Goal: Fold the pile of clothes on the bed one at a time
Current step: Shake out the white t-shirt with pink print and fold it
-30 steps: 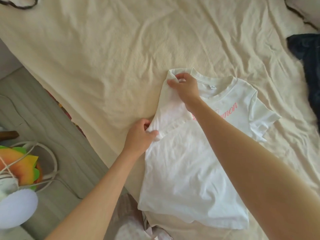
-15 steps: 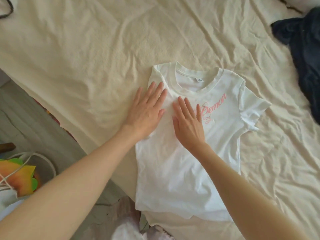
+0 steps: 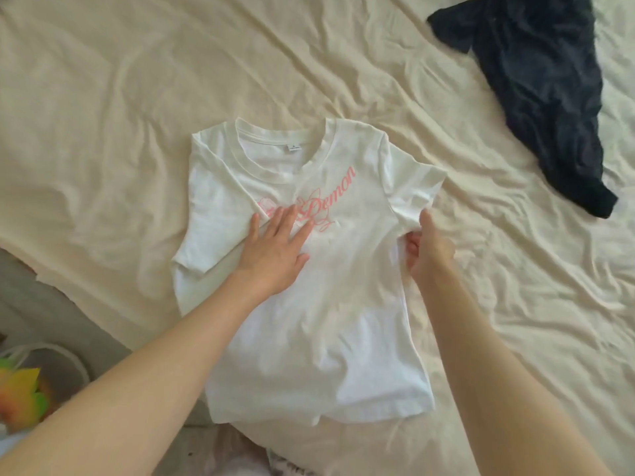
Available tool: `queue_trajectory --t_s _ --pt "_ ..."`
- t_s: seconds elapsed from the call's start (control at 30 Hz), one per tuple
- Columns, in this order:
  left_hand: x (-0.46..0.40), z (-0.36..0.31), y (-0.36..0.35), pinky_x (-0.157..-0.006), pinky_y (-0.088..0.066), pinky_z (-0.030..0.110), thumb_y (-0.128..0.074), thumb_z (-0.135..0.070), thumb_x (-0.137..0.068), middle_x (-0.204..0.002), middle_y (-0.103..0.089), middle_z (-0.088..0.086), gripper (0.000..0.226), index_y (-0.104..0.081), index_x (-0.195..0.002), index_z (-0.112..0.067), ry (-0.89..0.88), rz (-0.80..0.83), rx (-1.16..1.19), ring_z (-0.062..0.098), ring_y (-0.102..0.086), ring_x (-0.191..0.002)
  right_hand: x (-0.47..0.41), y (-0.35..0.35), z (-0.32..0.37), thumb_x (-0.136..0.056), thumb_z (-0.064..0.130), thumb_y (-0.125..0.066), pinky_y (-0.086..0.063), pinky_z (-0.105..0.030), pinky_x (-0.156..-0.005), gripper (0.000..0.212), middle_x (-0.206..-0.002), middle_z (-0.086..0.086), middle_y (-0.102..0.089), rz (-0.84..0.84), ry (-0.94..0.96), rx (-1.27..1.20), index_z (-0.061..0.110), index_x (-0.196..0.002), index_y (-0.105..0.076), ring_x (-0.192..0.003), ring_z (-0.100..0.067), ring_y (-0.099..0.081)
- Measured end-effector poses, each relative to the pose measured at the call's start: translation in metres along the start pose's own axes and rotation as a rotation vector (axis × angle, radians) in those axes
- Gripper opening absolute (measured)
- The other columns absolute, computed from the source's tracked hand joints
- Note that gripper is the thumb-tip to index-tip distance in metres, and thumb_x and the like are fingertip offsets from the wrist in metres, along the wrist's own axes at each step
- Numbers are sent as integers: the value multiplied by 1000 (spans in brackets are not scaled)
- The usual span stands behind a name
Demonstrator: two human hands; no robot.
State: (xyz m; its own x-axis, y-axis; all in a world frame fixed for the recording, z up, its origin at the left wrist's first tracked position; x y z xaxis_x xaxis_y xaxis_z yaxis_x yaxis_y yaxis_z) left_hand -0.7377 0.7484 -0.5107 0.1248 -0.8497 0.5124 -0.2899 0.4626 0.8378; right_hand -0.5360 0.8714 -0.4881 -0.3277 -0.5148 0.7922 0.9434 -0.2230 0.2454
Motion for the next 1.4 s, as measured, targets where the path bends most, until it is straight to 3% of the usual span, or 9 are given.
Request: queue_trajectory --t_s 0.07,0.2,0.37,0.47,0.67,0.8,0.93,1.17,1.4 --pt "-4 3 5 -114 -7 49 -34 -35 -99 -159 -1 3 56 -13 -150 -28 1 18 20 20 -4 -146 -3 -12 11 -87 19 -66 -49 -29 -61 19 -79 -7 -55 80 -12 -108 4 -98 -60 -69 -19 -55" --pt "-13 7 38 -98 -31 32 -41 -26 -98 -135 -51 7 33 -58 -123 -14 163 -105 478 20 -44 -126 1 -21 30 -84 -1 -60 -50 -26 -63 13 -74 0 -58 72 147 -230 11 -79 -61 -64 -12 -55" --pt "-32 18 70 -67 -44 25 -26 -41 -101 -102 -63 0 41 -58 -105 -16 588 -243 1435 15 -60 -87 74 -41 12 -75 -2 -67 -37 -33 -79 26 -81 -2 -64 242 1466 738 12 -96 -72 -81 -24 -59" --pt "-47 22 81 -70 -47 28 -22 -46 -101 -98 -63 -1 45 -57 -100 -18 628 -251 1624 15 -61 -81 75 -38 -22 -63 -5 -77 -44 -39 -88 30 -81 -1 -67 369 1774 1064 16 -84 -75 -82 -26 -64" --pt "-84 6 90 -79 -49 31 -49 -47 -92 -94 -63 -2 24 -59 -88 -26 444 -127 1142 15 -60 -85 62 0 -23 -82 8 -68 -43 -36 -68 9 -74 -5 -62 249 1358 844 6 -74 -68 -71 -27 -57" --pt "-98 -7 89 -81 -51 31 -60 -48 -86 -94 -66 4 32 -62 -88 -16 413 -54 1217 18 -64 -85 39 0 -36 -91 32 -60 -39 -20 -63 34 -57 9 -53 351 539 634 15 -62 -58 -57 -8 -49" --pt "-104 -18 91 -74 -49 26 -64 -30 -88 -91 -65 4 20 -64 -95 -12 236 -26 1263 14 -62 -82 28 -14 -56 -88 25 -64 -44 -30 -69 29 -73 -7 -55 376 -103 129 -2 -80 -66 -69 -18 -50" --pt "-134 -33 99 -81 -47 21 -64 -13 -88 -94 -64 6 18 -65 -105 -6 262 -260 1222 10 -57 -85 18 -23 -44 -96 10 -49 -53 -27 -86 17 -93 -3 -69 258 -198 -402 11 -88 -64 -99 -20 -66" --pt "-156 -35 83 -81 -46 24 -66 -20 -87 -82 -61 -1 6 -66 -82 -17 352 -283 1315 10 -54 -80 4 -26 -40 -89 14 -63 -55 -31 -83 11 -92 -7 -56 283 -234 -175 14 -78 -62 -84 -19 -58"
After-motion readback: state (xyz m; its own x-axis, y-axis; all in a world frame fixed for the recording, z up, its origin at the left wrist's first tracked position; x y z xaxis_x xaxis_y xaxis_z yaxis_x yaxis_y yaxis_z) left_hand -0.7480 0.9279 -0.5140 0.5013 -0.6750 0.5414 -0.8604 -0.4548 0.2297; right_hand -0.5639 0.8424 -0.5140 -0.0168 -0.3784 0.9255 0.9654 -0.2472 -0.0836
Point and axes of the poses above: each hand's wrist, its own x-axis away from the middle knuckle, its own y-axis out of the back of the hand, z = x × y, the point moved 6 cm from there along -x, towards the middle knuckle
